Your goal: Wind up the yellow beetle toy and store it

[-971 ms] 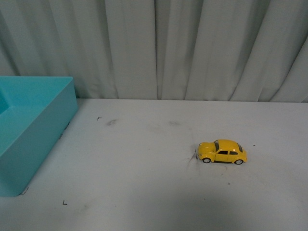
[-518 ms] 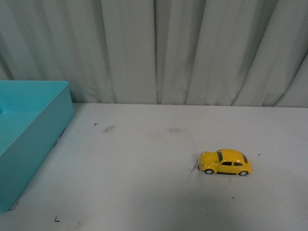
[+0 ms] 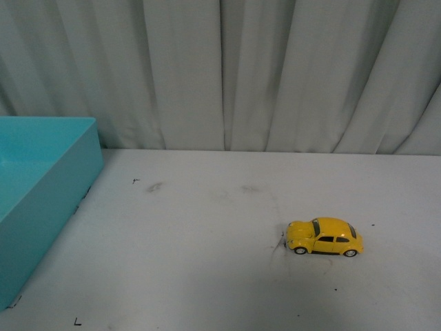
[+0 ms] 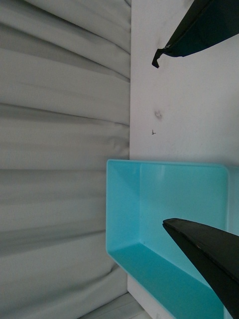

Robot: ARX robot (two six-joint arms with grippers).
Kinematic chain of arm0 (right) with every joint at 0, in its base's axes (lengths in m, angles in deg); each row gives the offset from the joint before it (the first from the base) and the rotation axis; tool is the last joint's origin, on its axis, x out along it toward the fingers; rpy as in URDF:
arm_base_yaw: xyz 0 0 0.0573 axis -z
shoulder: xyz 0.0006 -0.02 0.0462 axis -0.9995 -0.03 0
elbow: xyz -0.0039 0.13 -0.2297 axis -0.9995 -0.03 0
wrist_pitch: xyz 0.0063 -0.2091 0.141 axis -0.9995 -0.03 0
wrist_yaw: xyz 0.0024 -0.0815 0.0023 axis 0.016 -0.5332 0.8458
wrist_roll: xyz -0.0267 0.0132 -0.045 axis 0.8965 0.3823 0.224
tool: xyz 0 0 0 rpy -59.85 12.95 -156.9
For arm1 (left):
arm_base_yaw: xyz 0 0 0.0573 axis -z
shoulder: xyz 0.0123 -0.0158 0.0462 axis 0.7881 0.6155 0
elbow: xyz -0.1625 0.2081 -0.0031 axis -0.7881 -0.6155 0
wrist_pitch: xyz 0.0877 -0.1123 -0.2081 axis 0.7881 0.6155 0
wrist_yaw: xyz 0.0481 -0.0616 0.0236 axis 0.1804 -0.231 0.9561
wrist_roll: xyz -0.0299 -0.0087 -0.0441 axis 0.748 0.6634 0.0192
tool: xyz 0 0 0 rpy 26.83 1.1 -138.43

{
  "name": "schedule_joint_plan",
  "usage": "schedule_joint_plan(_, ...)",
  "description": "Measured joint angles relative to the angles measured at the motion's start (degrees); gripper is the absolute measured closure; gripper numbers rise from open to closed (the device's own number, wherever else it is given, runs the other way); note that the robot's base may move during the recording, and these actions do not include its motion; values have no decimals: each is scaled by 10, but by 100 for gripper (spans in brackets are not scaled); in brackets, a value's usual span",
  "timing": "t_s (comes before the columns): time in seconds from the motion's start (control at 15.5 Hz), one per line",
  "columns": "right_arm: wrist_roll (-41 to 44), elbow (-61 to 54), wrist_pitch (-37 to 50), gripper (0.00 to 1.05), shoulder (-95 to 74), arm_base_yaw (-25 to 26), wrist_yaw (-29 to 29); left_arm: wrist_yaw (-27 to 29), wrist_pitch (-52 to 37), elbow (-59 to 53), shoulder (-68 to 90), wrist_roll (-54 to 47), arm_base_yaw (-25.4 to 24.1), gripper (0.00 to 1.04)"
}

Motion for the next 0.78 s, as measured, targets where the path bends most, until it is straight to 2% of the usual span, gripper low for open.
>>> schedule_joint_plan(0.58, 0, 0, 0, 7, 0, 0, 0, 0, 0, 0, 0, 0, 0, 7)
schedule_joint_plan(0.65, -29, 17, -58, 7, -17, 21, 60, 0, 0, 0, 0, 0, 0, 7)
schedule_joint_plan(0.71, -84, 42, -67, 7, -109, 85, 160, -2, 0, 0, 0, 0, 0, 7)
schedule_joint_plan(0.78, -139, 58, 17, 7, -215, 153, 230, 0, 0, 0, 0, 0, 0, 7)
